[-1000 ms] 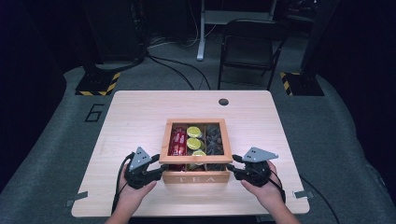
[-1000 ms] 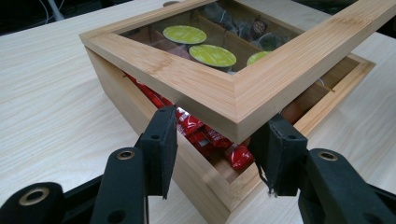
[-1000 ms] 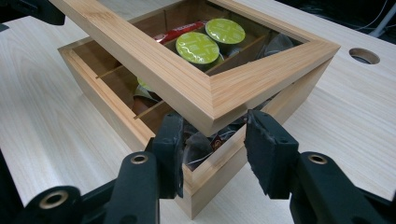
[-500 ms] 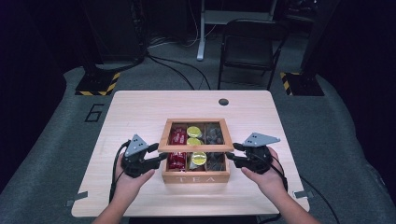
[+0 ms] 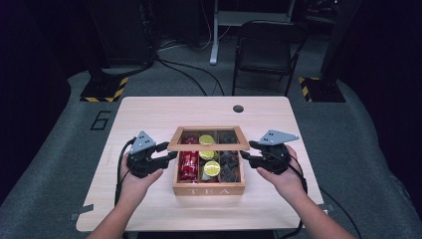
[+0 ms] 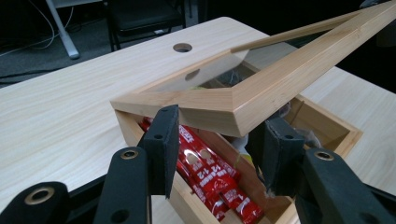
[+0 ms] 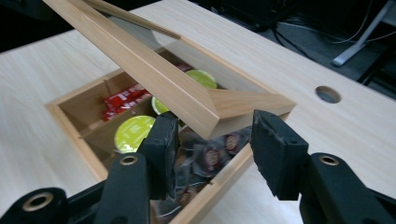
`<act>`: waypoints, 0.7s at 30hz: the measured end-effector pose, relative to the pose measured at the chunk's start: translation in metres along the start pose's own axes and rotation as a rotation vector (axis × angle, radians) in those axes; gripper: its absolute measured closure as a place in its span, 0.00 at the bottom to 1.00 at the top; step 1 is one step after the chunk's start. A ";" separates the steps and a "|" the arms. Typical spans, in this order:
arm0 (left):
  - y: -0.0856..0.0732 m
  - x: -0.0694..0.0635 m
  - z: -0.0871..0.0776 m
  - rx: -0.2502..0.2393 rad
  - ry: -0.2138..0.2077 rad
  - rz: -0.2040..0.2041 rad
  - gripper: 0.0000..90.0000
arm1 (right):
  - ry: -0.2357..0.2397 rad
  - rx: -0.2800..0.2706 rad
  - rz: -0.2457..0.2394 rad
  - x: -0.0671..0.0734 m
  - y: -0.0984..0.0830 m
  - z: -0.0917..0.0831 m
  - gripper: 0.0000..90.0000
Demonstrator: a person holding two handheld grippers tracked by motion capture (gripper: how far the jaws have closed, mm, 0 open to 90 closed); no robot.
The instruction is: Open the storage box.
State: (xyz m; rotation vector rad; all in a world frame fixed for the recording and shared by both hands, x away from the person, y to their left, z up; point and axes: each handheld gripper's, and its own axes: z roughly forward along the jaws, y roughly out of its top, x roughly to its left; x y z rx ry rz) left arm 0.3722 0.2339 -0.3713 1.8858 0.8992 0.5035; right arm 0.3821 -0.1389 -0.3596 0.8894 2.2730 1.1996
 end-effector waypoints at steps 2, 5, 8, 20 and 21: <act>0.004 0.001 0.001 0.000 0.003 -0.001 0.60 | -0.011 0.003 -0.010 -0.003 0.004 0.001 0.57; 0.008 0.003 0.001 0.002 0.006 0.003 0.60 | -0.018 0.005 -0.019 -0.005 0.007 0.001 0.58; 0.015 0.007 0.002 0.000 0.004 -0.008 0.60 | -0.037 -0.008 -0.029 -0.007 0.012 0.004 0.60; 0.028 0.014 0.004 -0.022 0.004 -0.032 0.60 | -0.070 -0.016 0.001 -0.017 0.015 0.024 0.60; 0.029 0.015 0.004 -0.023 0.004 -0.034 0.60 | -0.074 -0.020 0.000 -0.018 0.016 0.024 0.60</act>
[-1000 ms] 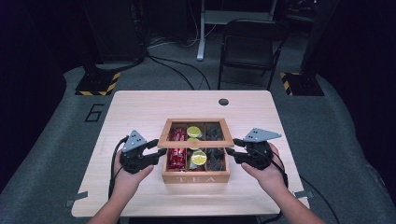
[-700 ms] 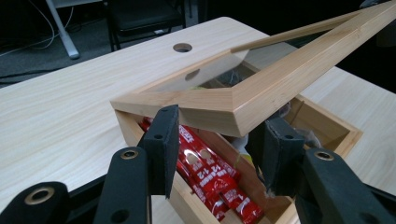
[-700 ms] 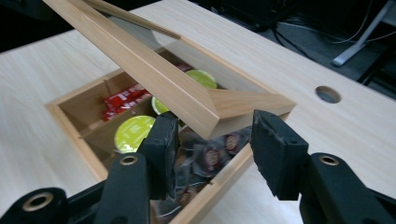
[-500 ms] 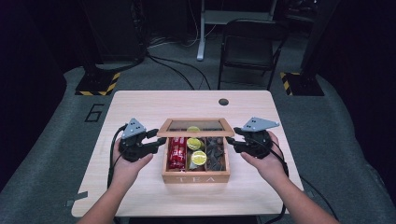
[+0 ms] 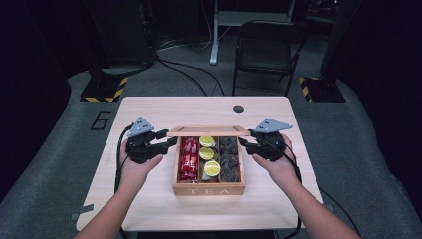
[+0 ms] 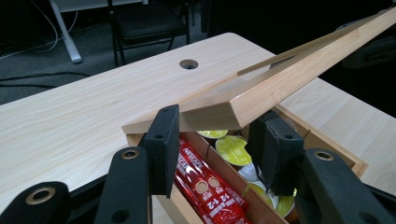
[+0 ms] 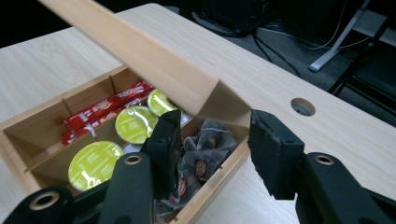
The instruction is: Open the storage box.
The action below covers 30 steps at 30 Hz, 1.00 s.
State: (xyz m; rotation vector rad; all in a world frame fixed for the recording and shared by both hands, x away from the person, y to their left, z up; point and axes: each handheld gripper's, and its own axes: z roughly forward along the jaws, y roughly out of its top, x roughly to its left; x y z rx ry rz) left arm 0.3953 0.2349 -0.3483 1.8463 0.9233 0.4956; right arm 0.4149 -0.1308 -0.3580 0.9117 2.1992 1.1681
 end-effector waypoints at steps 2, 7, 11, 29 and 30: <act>0.001 0.000 0.000 -0.001 0.001 0.000 0.60 | -0.004 -0.015 0.011 -0.001 0.002 0.002 0.61; 0.005 0.002 0.001 -0.007 0.005 0.001 0.60 | -0.010 -0.024 0.015 -0.005 0.006 0.005 0.66; 0.006 0.003 0.001 -0.009 0.006 0.004 0.59 | 0.002 -0.036 0.031 -0.009 0.008 0.006 0.66; -0.008 0.016 0.015 0.016 0.060 0.012 0.56 | -0.003 -0.033 0.037 -0.013 0.015 0.008 0.67; -0.008 0.017 0.017 0.012 0.064 0.012 0.56 | -0.004 -0.037 0.038 -0.013 0.016 0.009 0.67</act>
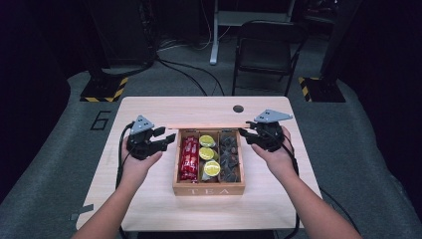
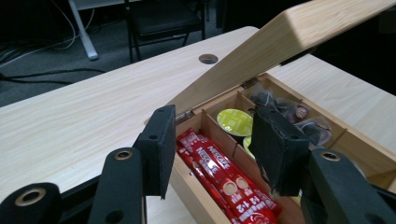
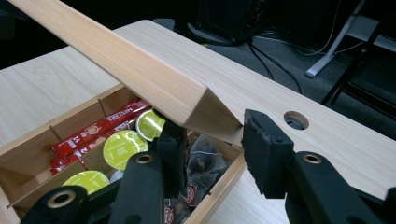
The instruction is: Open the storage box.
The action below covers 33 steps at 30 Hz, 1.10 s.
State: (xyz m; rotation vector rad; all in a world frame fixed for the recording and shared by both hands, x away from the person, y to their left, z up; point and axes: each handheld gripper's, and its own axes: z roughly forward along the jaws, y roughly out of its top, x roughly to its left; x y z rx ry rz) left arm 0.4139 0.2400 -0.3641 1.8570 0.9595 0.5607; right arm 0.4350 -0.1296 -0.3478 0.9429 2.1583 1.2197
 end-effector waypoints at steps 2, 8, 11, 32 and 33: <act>0.001 0.000 0.004 0.002 0.001 0.007 0.56 | -0.002 0.003 -0.003 0.000 0.001 0.000 0.67; 0.006 0.002 0.012 -0.019 0.007 0.001 0.56 | -0.007 0.004 -0.003 -0.001 0.002 0.001 0.67; 0.009 0.002 0.015 -0.032 0.004 -0.013 0.57 | -0.010 0.004 -0.006 -0.002 0.004 0.002 0.67; 0.029 0.008 0.025 -0.058 0.028 -0.003 0.66 | -0.027 -0.034 0.030 -0.013 0.016 0.014 0.67; 0.030 0.009 0.026 -0.061 0.027 -0.005 0.66 | -0.030 -0.034 0.029 -0.013 0.017 0.015 0.66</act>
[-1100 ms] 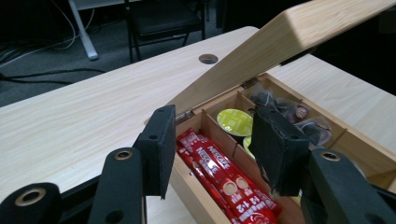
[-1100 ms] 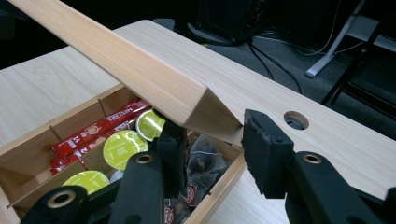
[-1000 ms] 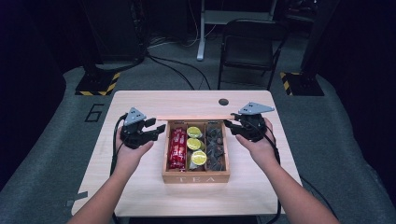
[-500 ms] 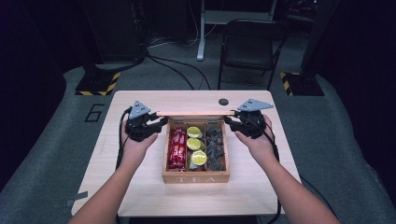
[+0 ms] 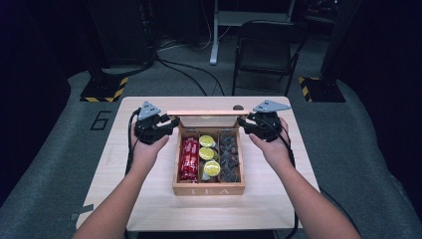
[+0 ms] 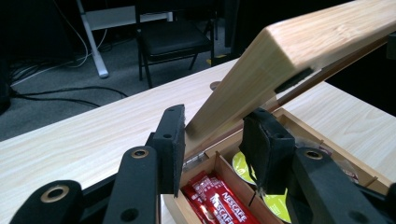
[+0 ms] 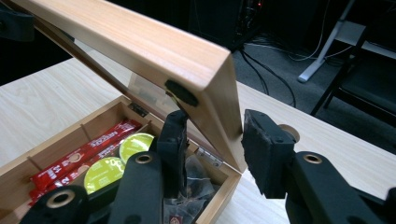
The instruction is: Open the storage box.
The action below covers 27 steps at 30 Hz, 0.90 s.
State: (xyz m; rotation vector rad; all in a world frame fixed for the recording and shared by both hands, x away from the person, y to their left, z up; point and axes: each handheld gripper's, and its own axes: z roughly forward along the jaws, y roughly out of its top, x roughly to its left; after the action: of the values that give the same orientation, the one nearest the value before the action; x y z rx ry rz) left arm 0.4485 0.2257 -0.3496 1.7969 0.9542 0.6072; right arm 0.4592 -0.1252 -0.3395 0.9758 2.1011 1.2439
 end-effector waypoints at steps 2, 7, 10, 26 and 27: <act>0.002 0.001 0.001 0.002 0.001 0.001 0.66 | -0.003 0.004 -0.003 -0.001 0.001 0.002 0.66; 0.003 0.005 0.004 -0.006 -0.010 -0.020 0.66 | -0.010 0.015 0.011 -0.004 0.002 0.010 0.66; 0.005 0.007 0.007 -0.012 0.001 -0.027 0.67 | -0.011 0.007 0.024 -0.007 0.002 0.015 0.66; 0.016 0.017 0.015 0.003 -0.011 -0.035 0.67 | -0.031 0.033 0.037 -0.014 -0.002 0.030 0.68; 0.016 0.017 0.016 0.005 -0.012 -0.036 0.67 | -0.029 0.036 0.036 -0.015 -0.002 0.031 0.68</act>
State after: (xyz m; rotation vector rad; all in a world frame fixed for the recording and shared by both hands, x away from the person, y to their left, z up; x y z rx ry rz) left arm 0.4753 0.2281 -0.3410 1.7823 0.9788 0.5713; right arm 0.4901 -0.1212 -0.3548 1.0457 2.0989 1.2056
